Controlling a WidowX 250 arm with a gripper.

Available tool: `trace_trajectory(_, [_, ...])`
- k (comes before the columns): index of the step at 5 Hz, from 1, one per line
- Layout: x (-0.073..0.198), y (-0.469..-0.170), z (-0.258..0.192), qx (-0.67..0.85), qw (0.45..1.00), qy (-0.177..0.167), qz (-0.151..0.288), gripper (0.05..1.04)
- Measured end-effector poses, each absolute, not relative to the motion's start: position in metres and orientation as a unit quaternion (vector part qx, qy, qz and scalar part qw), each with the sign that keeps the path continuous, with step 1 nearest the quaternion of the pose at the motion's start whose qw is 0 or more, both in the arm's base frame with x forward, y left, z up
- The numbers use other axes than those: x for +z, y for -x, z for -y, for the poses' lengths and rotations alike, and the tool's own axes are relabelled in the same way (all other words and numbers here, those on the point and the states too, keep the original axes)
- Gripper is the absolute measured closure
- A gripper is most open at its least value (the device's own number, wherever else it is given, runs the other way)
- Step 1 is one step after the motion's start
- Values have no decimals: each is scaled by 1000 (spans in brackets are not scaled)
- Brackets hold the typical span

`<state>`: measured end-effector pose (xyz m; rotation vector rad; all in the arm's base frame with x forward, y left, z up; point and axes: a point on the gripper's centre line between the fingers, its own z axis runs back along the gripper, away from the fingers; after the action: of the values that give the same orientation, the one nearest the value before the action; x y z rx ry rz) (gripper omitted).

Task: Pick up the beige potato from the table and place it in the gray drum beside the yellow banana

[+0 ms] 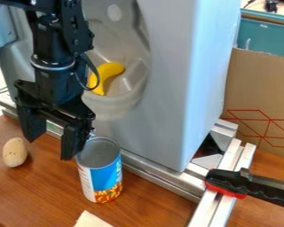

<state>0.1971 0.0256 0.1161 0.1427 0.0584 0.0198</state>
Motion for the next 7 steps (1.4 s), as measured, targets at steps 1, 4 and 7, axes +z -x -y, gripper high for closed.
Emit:
trace_trajectory(1, [113,-195,-25,10,997,-71,-35,83])
trace_trajectory(4, [102,-162,-126,191,970,-123,88,83])
trace_trajectory(7, [52,-187,-182,348,931,-27,110,83])
